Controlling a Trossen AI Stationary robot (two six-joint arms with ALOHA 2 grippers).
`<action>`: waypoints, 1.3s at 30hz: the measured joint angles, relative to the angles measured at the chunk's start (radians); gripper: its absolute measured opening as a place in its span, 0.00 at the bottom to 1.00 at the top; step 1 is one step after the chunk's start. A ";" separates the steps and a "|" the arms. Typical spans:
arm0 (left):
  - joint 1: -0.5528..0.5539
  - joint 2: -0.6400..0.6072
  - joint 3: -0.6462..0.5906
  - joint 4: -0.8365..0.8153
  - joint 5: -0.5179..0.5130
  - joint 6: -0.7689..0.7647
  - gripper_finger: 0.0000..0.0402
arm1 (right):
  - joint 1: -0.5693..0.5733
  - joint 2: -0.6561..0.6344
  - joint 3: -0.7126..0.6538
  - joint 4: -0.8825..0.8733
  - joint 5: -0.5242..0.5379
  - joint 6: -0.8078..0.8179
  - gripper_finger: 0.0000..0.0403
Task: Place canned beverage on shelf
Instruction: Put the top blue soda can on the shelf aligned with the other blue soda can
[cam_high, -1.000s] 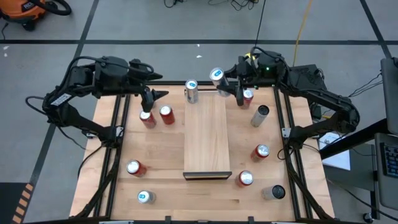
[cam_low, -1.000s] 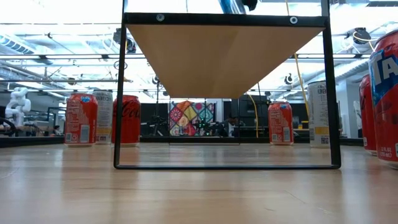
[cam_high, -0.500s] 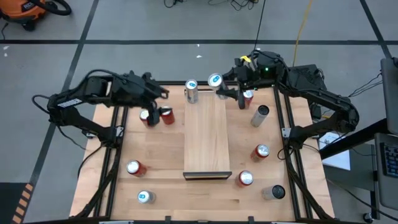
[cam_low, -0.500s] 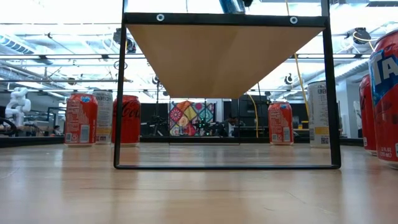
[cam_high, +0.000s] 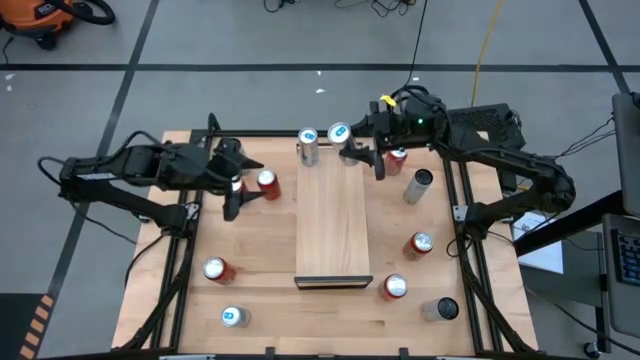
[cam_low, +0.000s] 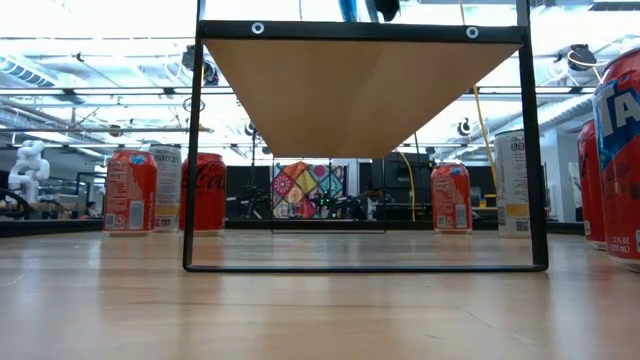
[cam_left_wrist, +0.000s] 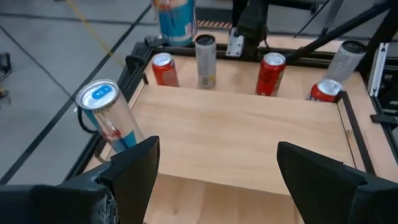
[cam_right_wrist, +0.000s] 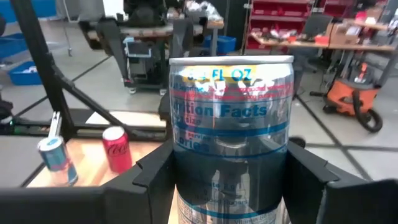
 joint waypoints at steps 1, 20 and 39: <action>0.000 -0.024 -0.034 0.041 0.000 0.001 0.80 | 0.000 0.000 -0.015 0.007 0.000 0.010 0.50; 0.001 -0.125 -0.380 0.395 -0.083 0.025 0.80 | -0.035 -0.003 -0.396 0.642 0.000 -0.016 0.50; 0.002 -0.115 -0.498 0.582 -0.113 0.010 0.80 | -0.134 0.182 -0.445 0.893 -0.034 0.063 0.50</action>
